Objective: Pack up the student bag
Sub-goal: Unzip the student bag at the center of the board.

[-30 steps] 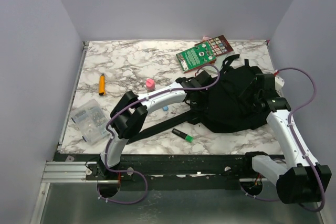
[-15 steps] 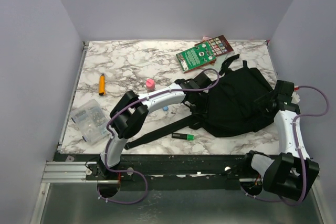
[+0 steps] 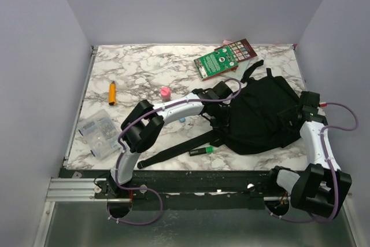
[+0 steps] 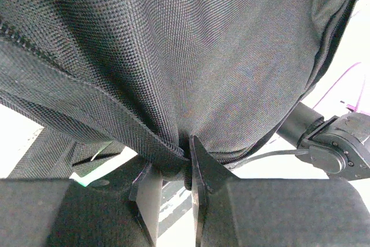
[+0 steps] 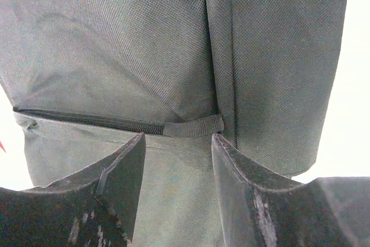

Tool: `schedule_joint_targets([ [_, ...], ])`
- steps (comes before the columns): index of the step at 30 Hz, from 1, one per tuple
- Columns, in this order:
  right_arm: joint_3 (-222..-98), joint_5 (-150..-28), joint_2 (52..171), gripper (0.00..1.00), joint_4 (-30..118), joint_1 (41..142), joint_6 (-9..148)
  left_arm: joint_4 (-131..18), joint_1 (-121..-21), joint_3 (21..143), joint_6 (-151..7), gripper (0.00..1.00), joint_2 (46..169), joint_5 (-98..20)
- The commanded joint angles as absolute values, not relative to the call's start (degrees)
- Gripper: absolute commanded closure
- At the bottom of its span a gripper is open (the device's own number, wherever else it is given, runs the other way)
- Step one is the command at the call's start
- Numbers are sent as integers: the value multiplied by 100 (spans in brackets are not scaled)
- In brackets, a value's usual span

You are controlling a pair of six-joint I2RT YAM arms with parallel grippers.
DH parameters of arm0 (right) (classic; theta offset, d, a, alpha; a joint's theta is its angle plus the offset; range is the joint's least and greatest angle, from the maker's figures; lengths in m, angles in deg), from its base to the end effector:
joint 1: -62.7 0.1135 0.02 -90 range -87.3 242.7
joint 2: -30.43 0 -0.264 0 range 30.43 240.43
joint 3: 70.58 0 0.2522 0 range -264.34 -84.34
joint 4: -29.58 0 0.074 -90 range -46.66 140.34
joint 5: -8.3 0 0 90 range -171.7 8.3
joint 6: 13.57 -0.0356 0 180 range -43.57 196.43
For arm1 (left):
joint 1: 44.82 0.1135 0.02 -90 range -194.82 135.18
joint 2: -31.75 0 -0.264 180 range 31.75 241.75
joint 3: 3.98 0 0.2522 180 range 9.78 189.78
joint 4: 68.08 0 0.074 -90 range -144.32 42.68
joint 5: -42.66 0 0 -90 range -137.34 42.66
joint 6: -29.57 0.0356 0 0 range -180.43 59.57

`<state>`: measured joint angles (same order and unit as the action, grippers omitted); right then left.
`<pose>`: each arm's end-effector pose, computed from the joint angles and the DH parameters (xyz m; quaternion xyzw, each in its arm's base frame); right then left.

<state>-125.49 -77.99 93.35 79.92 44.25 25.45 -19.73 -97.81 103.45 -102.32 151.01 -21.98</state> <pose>0.1957 -0.0677 0.2202 0.5549 0.7854 0.0464 0.2704 0.2579 -0.3675 0.2000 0.1474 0.9329 -0.3284 0.0135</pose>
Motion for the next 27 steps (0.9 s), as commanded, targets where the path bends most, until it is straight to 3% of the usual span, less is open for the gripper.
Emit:
schedule_joint_targets([
  [1,-12399,-7657,9301,47,8024,4407,2186,-2072,-9837,10258,-10315,77,14928,-1731],
  [10,-12282,-7225,9362,55,7825,4407,2078,-2083,-9837,10214,-10253,82,14906,-1754],
  [16,-12293,-7056,9395,70,7656,4407,2212,-2084,-9834,10193,-10227,83,14904,-1789],
  [21,-12378,-7083,9544,77,7510,4406,2577,-2093,-9843,10188,-10218,83,14923,-1782],
  [27,-12513,-7594,9284,99,7166,4407,3358,-2095,-9860,10180,-10218,84,14939,-1802],
])
